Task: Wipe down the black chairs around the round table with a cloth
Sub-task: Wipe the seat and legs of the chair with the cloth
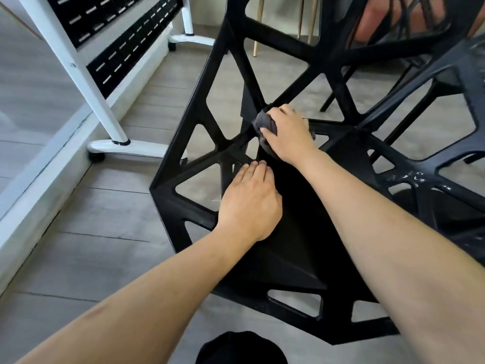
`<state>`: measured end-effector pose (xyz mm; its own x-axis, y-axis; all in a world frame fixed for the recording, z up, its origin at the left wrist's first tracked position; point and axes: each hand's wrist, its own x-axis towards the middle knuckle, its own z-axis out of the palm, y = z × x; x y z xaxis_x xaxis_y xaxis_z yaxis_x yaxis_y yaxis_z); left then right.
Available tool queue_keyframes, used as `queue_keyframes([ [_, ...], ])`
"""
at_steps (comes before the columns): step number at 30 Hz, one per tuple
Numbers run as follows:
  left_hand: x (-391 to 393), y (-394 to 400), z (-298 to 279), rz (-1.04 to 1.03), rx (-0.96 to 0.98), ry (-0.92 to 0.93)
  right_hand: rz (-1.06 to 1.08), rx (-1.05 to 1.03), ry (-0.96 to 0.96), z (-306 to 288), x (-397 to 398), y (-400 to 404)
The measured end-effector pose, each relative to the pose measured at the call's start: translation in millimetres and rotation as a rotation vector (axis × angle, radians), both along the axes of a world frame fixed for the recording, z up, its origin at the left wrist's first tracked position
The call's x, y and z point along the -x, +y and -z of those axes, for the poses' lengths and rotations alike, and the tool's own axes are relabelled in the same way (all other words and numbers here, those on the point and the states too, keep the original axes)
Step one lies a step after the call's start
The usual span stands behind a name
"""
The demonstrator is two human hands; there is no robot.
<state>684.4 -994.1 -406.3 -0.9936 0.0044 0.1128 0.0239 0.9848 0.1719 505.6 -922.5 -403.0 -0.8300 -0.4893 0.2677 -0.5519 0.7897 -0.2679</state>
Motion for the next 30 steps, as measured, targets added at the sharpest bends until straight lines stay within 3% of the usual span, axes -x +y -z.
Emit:
queue_keyframes([
  [3, 1.9, 1.2, -2.4, -0.003, -0.001, -0.005, -0.155, 0.035, -0.042, 4.3, -4.5, 19.7],
  [8, 1.5, 0.9, -2.8, -0.005, -0.004, 0.023, 0.013, 0.077, -0.026, 3.9, 6.6, 5.7],
  [12, 1.6, -0.2, -2.9, -0.003, -0.037, 0.049, -0.009, 0.086, -0.08, 7.4, 3.8, 14.8],
  [21, -9.8, -11.1, -18.2, -0.014, -0.187, 0.178, 0.023, 0.065, -0.251, 1.3, -95.4, 64.8],
  [24, -20.7, -48.1, -41.0, 0.044, -0.042, 0.384, 0.053, 0.082, -0.304, -7.0, -131.9, 69.3],
  [26, -31.7, -81.0, -52.1, -0.015, 0.111, 0.408, 0.049, 0.115, -0.321, -11.8, -155.4, 60.5],
  [30, -44.6, -110.0, -43.0, 0.017, 0.093, 0.388, 0.045, 0.142, -0.276, -17.8, -201.7, 14.2],
])
